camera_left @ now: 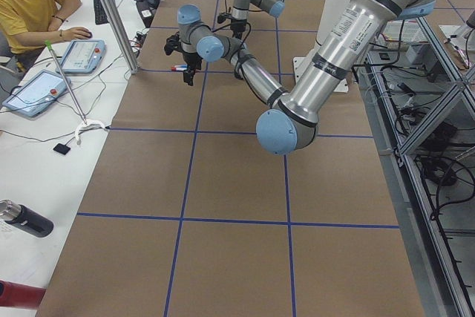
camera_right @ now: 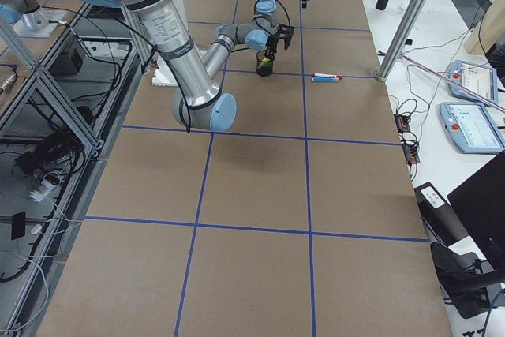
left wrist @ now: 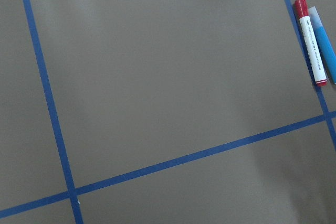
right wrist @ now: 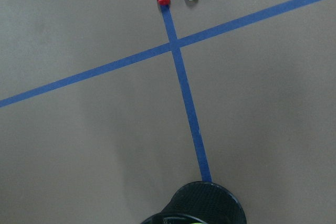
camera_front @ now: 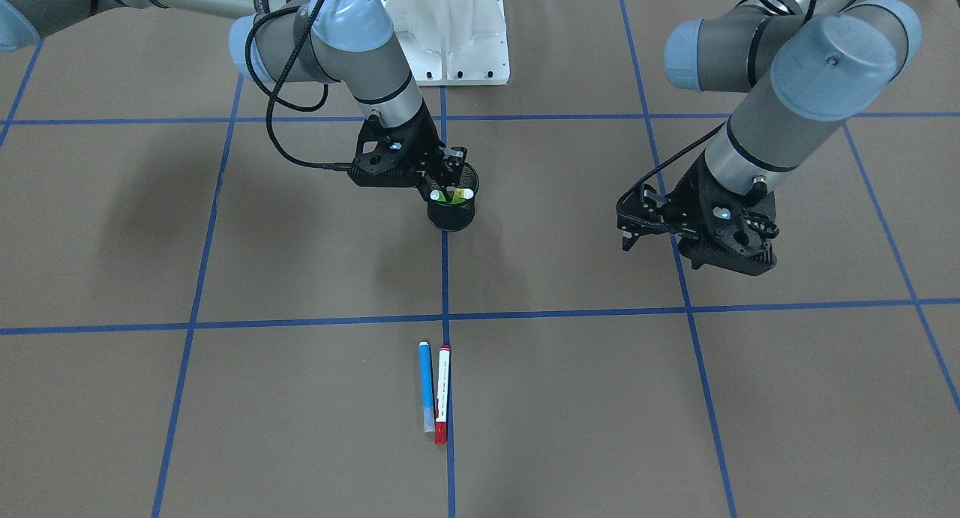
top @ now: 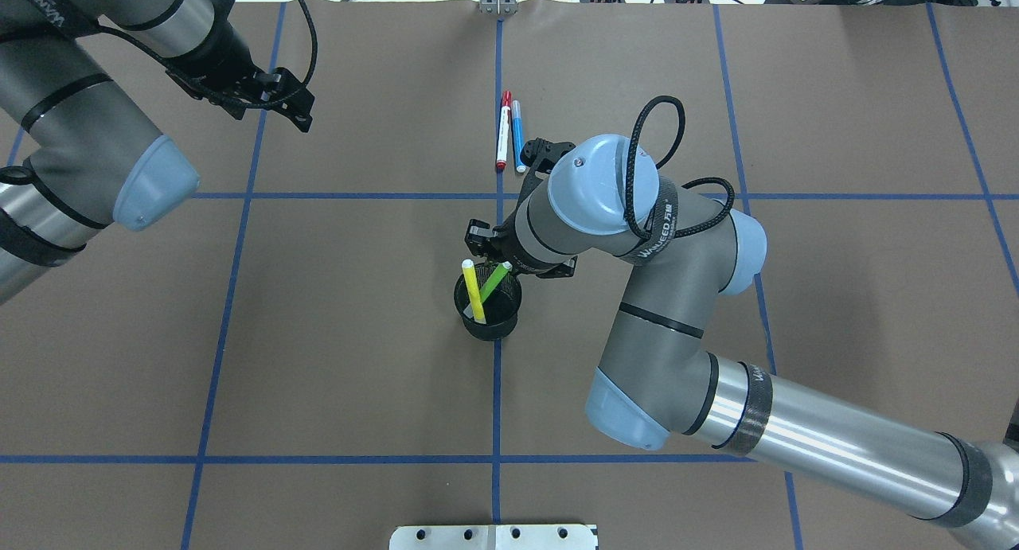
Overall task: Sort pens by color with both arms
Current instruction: 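Lower the right gripper onto the green highlighter in the cup and grasp it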
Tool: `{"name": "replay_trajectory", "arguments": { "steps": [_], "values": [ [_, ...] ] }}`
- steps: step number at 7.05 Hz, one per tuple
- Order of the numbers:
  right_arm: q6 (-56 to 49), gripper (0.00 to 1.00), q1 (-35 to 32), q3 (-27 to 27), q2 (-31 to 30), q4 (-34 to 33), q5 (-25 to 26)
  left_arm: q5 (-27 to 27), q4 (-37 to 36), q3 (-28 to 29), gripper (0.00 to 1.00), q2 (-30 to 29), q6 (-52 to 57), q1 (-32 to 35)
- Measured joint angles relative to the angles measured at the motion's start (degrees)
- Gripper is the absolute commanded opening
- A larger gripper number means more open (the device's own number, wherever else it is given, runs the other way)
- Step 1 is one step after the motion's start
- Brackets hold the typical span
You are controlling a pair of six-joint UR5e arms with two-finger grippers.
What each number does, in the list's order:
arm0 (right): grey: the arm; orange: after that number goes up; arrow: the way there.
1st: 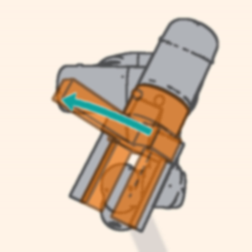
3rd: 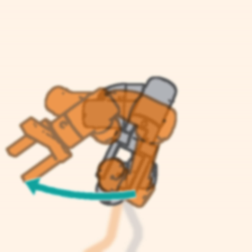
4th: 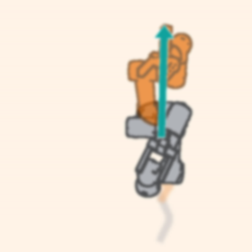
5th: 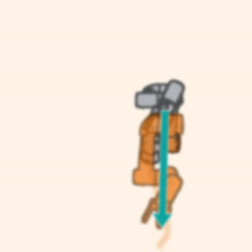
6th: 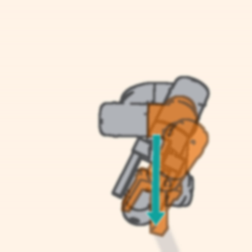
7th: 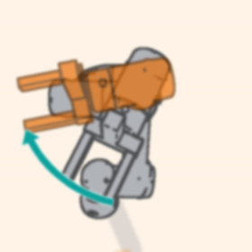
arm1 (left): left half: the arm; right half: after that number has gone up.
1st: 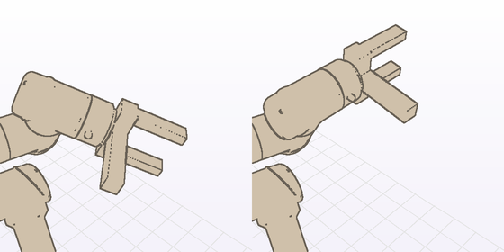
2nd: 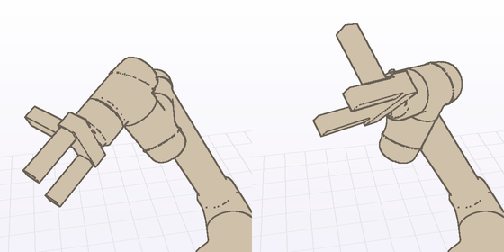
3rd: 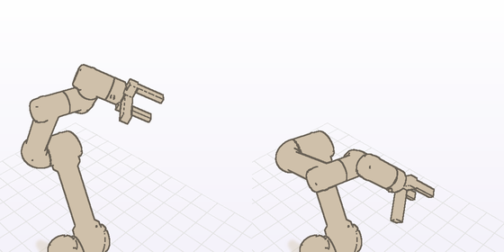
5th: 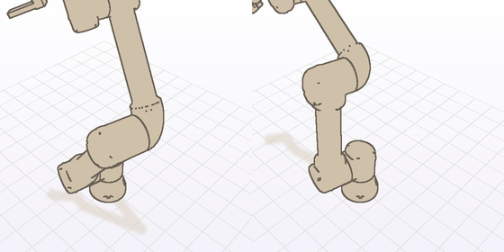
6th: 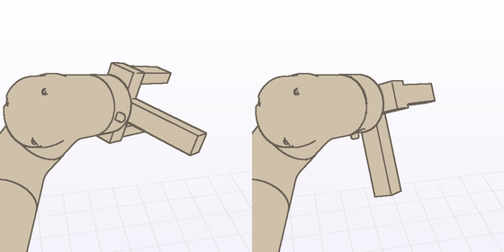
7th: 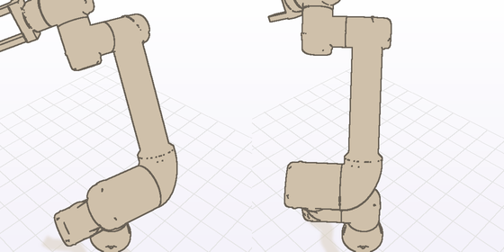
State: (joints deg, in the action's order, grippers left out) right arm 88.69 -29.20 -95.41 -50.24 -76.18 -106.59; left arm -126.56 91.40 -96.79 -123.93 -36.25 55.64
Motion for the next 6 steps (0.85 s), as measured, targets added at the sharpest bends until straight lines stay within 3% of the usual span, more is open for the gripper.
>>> {"name": "replay_trajectory", "arguments": {
  "steps": [6],
  "values": [
    [-0.4, 0.11, -0.4, -1.7, 0.0, -0.4, -0.3, 0.0, 0.0, -0.1, 0.99, 0.0, -0.6, 0.0]
  ]
}}
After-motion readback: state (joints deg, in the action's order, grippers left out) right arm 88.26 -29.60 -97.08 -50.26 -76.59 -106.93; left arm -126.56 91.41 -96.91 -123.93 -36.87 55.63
